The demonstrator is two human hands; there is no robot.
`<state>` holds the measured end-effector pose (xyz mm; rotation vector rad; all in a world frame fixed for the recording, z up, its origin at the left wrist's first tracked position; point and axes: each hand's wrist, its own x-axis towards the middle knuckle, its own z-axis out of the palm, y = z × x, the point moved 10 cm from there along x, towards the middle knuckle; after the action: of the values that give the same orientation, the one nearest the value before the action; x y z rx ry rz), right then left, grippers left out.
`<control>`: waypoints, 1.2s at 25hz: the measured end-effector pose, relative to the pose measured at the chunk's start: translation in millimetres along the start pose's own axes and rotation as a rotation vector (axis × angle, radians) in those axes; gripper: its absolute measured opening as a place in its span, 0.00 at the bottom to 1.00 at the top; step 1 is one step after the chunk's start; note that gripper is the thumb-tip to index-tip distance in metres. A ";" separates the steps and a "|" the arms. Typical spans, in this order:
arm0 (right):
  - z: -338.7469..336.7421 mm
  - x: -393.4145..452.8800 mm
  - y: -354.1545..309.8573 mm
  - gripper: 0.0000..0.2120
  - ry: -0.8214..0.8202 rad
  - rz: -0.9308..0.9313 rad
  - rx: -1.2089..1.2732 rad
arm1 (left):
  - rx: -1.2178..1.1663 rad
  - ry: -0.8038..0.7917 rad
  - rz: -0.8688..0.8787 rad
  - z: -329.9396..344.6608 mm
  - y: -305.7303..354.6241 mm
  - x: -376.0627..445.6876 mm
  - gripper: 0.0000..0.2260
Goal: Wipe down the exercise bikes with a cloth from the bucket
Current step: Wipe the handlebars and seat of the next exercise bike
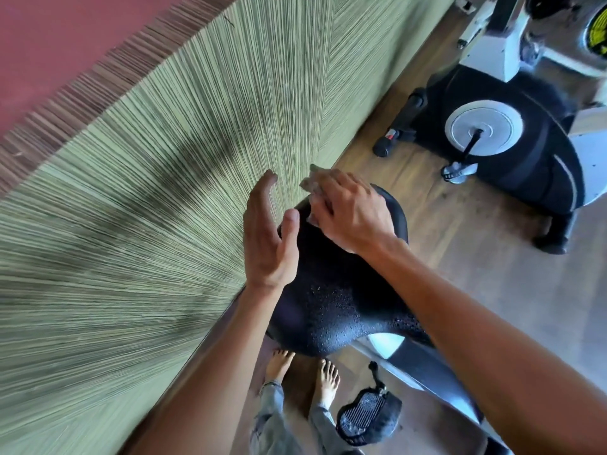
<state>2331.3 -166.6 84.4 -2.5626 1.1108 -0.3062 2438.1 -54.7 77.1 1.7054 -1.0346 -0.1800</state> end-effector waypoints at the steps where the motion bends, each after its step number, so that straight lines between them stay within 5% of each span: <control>1: 7.9 -5.4 -24.9 0.19 -0.045 -0.166 0.005 | -0.007 0.011 0.003 -2.3 0.5 -0.2 0.38; 4: 8.5 -33.2 -35.7 0.26 -0.179 -0.399 0.141 | 0.088 -0.013 0.064 -7.9 15.1 3.9 0.34; 8: -40.5 -50.2 39.1 0.21 0.123 0.044 0.465 | 0.368 -0.480 0.378 50.5 64.0 9.6 0.23; 11: -35.5 -90.3 61.9 0.18 0.194 0.266 0.375 | 0.560 -0.740 0.539 84.7 59.0 -13.1 0.26; 14: -21.1 -104.4 39.9 0.20 0.183 0.196 0.309 | 0.706 -0.598 0.287 65.2 39.6 -24.3 0.29; 17: -10.4 -109.3 26.5 0.20 0.196 0.270 0.313 | 0.744 -0.615 0.147 48.8 40.0 -29.0 0.32; 21: -7.7 -118.8 24.4 0.19 0.299 0.306 0.207 | 0.392 -0.985 0.772 70.8 57.4 -14.7 0.28; 23: -5.5 -122.1 24.6 0.19 0.348 0.298 0.156 | 0.282 -1.089 0.877 78.4 42.2 -18.6 0.26; 30: -7.4 -124.0 24.2 0.21 0.435 0.338 0.083 | 0.142 -0.589 0.336 24.7 10.8 -18.0 0.23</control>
<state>2229.4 -92.3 74.0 -2.2368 1.6157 -0.8277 2407.1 -59.9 69.7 1.6068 -1.7875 -0.4136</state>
